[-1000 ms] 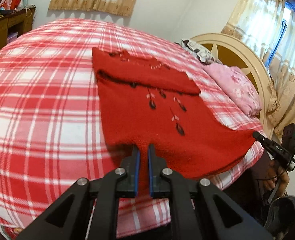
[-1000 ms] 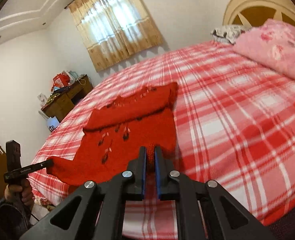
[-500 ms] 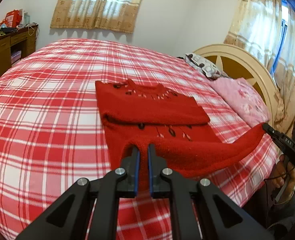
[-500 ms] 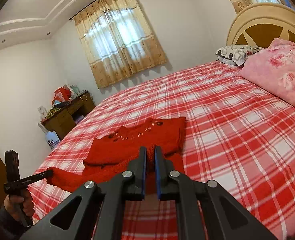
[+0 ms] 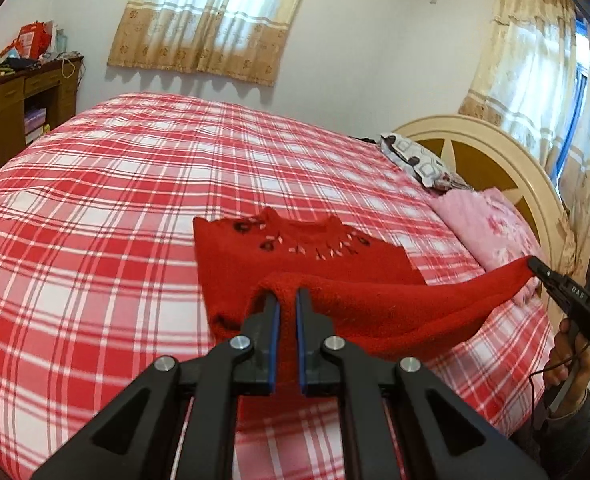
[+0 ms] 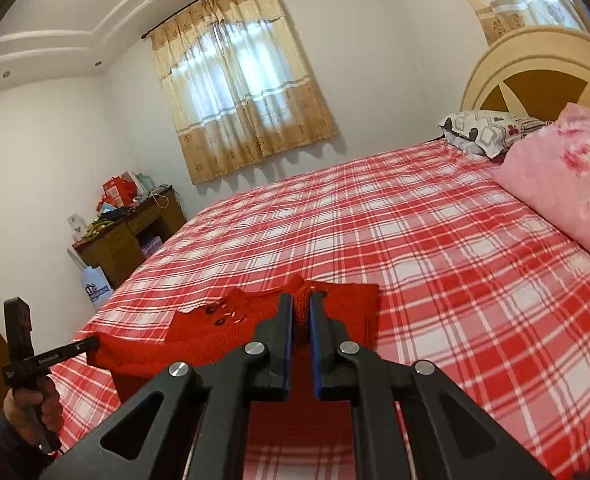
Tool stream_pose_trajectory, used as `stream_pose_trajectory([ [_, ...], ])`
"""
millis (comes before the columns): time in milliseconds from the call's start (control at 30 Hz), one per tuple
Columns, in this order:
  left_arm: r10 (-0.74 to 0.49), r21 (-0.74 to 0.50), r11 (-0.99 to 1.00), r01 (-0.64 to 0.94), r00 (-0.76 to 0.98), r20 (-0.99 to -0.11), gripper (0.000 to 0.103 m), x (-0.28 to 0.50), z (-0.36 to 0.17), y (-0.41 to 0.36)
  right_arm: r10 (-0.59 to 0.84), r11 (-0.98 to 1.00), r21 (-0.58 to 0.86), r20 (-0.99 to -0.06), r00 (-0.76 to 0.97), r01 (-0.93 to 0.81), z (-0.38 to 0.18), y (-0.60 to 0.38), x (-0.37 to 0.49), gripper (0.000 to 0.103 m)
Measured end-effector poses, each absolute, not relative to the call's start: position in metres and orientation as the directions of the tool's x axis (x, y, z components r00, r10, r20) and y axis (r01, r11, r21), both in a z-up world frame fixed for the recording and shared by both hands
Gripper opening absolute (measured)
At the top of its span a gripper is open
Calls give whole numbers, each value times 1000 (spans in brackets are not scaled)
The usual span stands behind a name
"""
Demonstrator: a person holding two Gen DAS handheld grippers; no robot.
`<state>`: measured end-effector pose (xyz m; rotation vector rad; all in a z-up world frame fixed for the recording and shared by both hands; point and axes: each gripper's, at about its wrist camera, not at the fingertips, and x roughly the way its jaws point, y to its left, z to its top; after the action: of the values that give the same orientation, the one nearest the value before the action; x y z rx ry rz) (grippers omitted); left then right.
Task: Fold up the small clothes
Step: 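Lift the hem with both tools and fold it toward the collar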
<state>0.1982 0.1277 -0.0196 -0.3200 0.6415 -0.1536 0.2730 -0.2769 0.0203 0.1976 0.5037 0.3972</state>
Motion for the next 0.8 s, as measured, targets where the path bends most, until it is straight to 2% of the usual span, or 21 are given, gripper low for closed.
stream_pose_trajectory([
  [233,-237,-338,940,41,792,-563,7,235,-20,132,389,919,262,-470,792,-295,12,-265,319,7],
  [367,-227,-336,942,26,786,-575,7,259,-28,138,381,922,275,-532,756,-272,-12,-257,353,7],
  [600,-211,-336,941,-30,727,-654,7,297,-71,149,363,931,276,-630,686,-239,-61,-248,396,7],
  [800,-194,-309,950,-44,692,-696,8,316,-94,147,322,946,251,-666,673,-205,-80,-241,427,7],
])
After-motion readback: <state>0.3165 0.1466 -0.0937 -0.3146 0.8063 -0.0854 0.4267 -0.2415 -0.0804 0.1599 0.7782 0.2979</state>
